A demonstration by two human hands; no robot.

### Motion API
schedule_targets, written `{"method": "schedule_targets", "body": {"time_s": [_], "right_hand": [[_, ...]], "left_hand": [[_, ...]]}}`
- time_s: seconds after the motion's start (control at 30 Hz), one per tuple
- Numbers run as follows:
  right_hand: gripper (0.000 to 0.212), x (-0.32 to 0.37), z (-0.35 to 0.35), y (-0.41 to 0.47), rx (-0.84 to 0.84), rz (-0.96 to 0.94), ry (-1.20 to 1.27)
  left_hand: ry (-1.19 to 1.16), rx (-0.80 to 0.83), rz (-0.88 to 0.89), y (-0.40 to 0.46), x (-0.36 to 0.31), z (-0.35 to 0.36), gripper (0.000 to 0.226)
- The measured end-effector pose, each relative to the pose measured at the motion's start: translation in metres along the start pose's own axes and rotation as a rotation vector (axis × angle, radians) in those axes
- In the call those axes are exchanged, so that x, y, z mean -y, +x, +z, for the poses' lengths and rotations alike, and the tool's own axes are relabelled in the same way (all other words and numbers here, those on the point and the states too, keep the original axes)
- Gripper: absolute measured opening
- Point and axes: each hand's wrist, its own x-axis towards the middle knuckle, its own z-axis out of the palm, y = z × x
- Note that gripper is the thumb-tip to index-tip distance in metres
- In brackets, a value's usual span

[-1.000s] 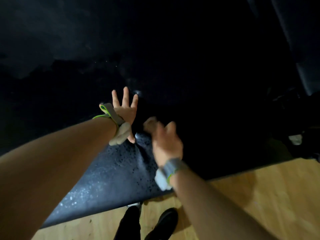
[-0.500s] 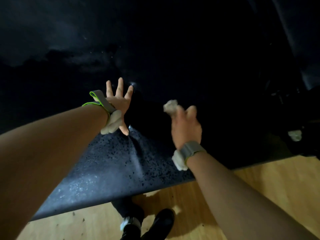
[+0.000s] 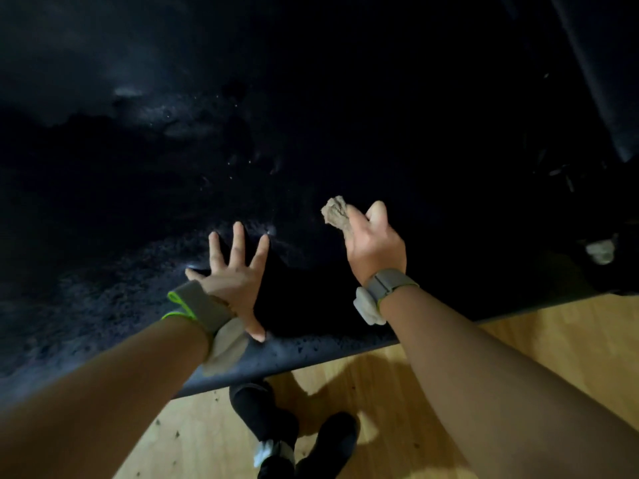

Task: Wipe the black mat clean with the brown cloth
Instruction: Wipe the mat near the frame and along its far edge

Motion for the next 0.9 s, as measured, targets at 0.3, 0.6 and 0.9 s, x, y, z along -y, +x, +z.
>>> {"method": "schedule_targets", "body": {"time_s": [0.3,0.6,0.9], "right_hand": [[0.019,0.065,0.011,-0.067,0.346,-0.248,-0.033],[0.031,-0.062,-0.046,-0.022,0.032,0.23,-0.314],[0.017,0.04,-0.003,-0.102,0.301,-0.038,-0.041]], "left_hand": [[-0.016,0.007,-0.003,0.005,-0.003,-0.002,0.156],[-0.02,0.016,-0.006,0.003,-0.004,-0.002,0.157],[-0.02,-0.009,-0.015,0.0,-0.004,-0.001,0.158]]}}
